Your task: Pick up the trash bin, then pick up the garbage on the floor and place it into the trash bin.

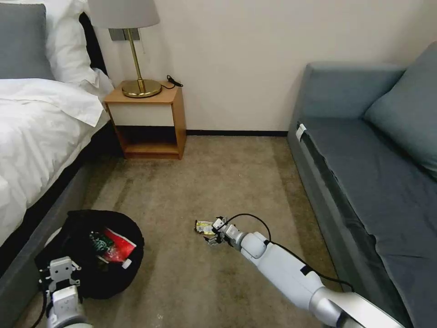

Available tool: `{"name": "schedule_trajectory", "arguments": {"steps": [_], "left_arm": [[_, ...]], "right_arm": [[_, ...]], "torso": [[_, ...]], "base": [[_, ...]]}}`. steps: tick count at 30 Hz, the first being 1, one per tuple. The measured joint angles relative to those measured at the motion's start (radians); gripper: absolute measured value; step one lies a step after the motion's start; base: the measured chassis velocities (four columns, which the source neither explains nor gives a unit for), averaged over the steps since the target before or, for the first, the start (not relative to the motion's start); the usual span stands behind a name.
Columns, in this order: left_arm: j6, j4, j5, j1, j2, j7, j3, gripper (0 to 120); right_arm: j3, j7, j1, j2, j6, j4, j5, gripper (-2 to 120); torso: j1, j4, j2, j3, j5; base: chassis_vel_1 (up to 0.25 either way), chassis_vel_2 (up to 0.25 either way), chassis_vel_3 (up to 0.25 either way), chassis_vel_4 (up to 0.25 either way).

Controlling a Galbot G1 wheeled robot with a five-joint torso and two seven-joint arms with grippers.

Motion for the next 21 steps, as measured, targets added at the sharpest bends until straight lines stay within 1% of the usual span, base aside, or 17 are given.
{"name": "schedule_trajectory", "arguments": {"steps": [7,11,18,21], "left_arm": [[0.016,-0.016,-0.006,-0.004,0.005,0.006,-0.010,0],[0.016,-0.018,-0.002,0.000,-0.013,0.007,-0.006,0],[0.009,-0.027,0.003,0.015,-0.029,0.007,-0.004,0],[0.002,-0.028,0.006,0.023,-0.036,0.007,-0.004,0]], "right_arm": [[-0.021,-0.069,0.045,0.015,-0.028,-0.080,0.025,100],[-0.025,-0.133,0.085,0.032,-0.030,-0.148,0.031,100],[-0.011,-0.179,0.108,0.051,-0.024,-0.201,0.043,100],[0.003,-0.215,0.120,0.063,-0.043,-0.234,0.074,100]], "torso": [[0.000,-0.0002,0.000,0.000,0.0001],[0.000,-0.0001,0.000,0.000,0.0000],[0.000,-0.0001,0.000,0.000,0.0001],[0.000,0.0000,0.000,0.000,0.0001]], "base": [[0.000,0.000,0.000,0.000],[0.000,0.000,0.000,0.000],[0.000,0.000,0.000,0.000],[0.000,0.000,0.000,0.000]]}}
